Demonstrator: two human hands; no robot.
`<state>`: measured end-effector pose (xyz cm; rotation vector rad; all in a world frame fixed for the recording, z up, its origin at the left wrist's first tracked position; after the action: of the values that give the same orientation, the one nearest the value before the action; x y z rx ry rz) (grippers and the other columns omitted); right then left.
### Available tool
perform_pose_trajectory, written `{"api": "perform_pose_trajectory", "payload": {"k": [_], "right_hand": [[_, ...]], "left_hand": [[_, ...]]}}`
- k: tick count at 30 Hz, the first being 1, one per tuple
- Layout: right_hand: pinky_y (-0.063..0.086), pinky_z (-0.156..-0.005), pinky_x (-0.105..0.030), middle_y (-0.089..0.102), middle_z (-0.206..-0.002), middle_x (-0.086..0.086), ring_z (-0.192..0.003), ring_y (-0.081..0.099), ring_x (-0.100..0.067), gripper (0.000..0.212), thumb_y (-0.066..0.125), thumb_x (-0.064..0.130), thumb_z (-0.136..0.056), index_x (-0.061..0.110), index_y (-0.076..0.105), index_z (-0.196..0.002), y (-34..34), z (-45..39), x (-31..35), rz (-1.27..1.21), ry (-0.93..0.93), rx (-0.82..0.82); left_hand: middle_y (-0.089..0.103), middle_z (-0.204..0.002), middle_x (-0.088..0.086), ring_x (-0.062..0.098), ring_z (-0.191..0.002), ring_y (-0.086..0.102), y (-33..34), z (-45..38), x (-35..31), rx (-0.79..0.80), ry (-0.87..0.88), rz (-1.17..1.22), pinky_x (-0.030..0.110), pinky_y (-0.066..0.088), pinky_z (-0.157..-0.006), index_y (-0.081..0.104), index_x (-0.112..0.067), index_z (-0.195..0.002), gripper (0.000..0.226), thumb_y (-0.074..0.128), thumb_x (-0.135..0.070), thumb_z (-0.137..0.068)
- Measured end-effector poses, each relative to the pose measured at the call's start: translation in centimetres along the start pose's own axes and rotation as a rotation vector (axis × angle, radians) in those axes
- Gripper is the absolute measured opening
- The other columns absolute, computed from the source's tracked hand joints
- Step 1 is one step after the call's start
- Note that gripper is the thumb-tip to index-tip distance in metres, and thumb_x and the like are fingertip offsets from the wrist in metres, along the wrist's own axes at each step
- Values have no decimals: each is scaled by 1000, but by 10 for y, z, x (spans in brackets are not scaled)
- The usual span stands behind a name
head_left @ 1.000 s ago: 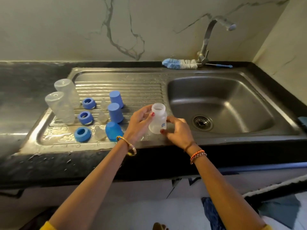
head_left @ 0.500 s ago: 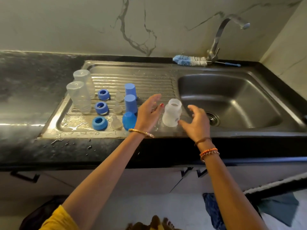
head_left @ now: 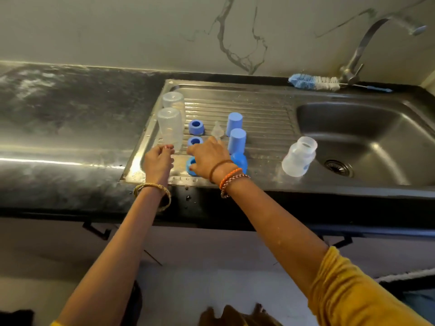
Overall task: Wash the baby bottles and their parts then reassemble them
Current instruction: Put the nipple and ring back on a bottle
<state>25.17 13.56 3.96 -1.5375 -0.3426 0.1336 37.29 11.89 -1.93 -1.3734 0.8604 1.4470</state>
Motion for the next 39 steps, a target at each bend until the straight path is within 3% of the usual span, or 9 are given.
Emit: {"api": "perform_pose_trajectory", "payload": {"k": [5,13,20,24,27,29,34,36,39], "right_hand": [[31,-96,-35,57,-120,-9,-118,42,-30,30,52,33,-92,19,56,-117,16,-13,6,186,44,-7],[32,-91,-33,57,-101,-8,-106,48,-26,39,56,40,-84,17,56,-115,-2,-5,-7,15,25,-123],[52,-68,-22,65,-85,2,-75,60,-3,34,70,31,-74,18,62,-104,-144,79,-143,-932,147,-549],[42,-55,-12,69,-82,10,-66,58,1,32,72,41,-65,25,66,-92,-142,142,-245,-1423,356,-728],[42,-83,-27,64,-108,-14,-91,59,-22,51,73,35,-73,12,57,-116,-82,183,-307,-521,938,-470],[37,-90,-38,64,-108,-14,-104,56,-33,67,74,35,-71,12,46,-127,-74,203,-313,-192,1046,-517],[52,-78,-29,67,-99,-5,-85,64,-14,69,77,31,-66,12,47,-125,-100,173,-255,-697,538,-871],[48,-74,-13,64,-103,-3,-85,61,-2,61,77,16,-72,11,47,-125,-100,143,-199,-915,289,-713],[39,-73,-3,67,-101,4,-86,58,-3,61,77,17,-71,14,48,-125,-83,109,-139,-753,166,-533]], "left_hand": [[57,-76,-6,10,-64,49,-2,-1,3,12,0,-19,22,42,-61,58,-10,-95,14,44,-12,-95],[58,-77,-5,14,-76,53,0,11,-18,-30,98,-28,35,46,-77,60,-16,-86,16,47,-17,-95],[59,-89,3,12,-80,55,79,56,-85,223,289,94,27,48,-72,57,-13,-96,10,49,-19,-95],[55,-76,0,10,-69,51,141,86,-84,415,219,114,19,42,-61,57,-17,-82,16,48,-18,-96],[54,-75,5,14,-70,49,159,92,-67,426,176,61,30,43,-65,58,-12,-84,14,51,-18,-94],[54,-79,8,15,-71,50,159,93,-62,420,167,67,29,46,-65,58,-11,-83,13,53,-16,-94],[62,-89,3,12,-77,58,150,94,-59,517,24,183,18,50,-68,62,-11,-92,14,51,-19,-94],[66,-90,2,14,-79,62,148,95,-58,589,-55,243,20,52,-71,63,-9,-97,20,50,-24,-94],[69,-80,1,14,-72,65,136,94,-52,617,-155,326,20,54,-68,64,-11,-87,26,48,-30,-94]]}}
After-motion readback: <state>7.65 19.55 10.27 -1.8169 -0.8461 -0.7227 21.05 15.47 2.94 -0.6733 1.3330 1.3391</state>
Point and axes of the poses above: each hand's wrist, its own z-axis away from the middle knuckle, its own y-axis out of the palm, x = y × z, the point moved 9 cm from there along -z, towards the middle knuckle
